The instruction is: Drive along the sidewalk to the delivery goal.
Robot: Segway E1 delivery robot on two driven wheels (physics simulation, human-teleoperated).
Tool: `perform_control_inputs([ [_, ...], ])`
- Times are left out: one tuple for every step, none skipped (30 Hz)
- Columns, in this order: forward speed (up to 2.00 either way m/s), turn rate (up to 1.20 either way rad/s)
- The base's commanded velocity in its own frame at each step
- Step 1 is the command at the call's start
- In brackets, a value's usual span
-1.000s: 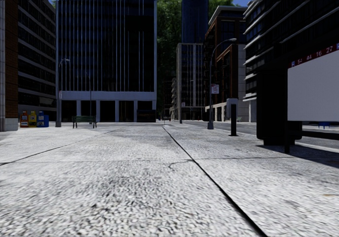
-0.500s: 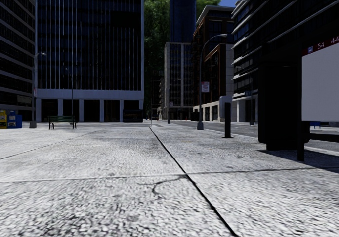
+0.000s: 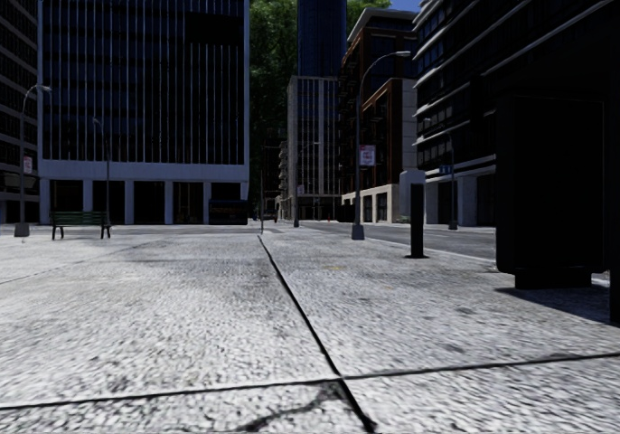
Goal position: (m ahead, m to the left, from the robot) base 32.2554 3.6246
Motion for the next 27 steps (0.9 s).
perform_control_inputs([
  [2.0,0.0],
  [2.0,0.0],
  [2.0,0.0],
  [2.0,0.0],
  [2.0,0.0],
  [2.0,0.0],
  [2.0,0.0],
  [2.0,0.0],
  [2.0,0.0],
  [2.0,0.0],
  [2.0,0.0],
  [2.0,0.0],
  [2.0,0.0],
  [2.0,0.0],
  [2.0,0.0],
  [2.0,0.0],
  [2.0,0.0],
  [2.0,0.0],
  [2.0,0.0],
  [2.0,0.0],
  [2.0,0.0],
  [2.0,0.0],
  [2.0,0.0],
  [2.0,0.0],
  [2.0,0.0],
  [2.0,0.0],
  [2.0,0.0],
])
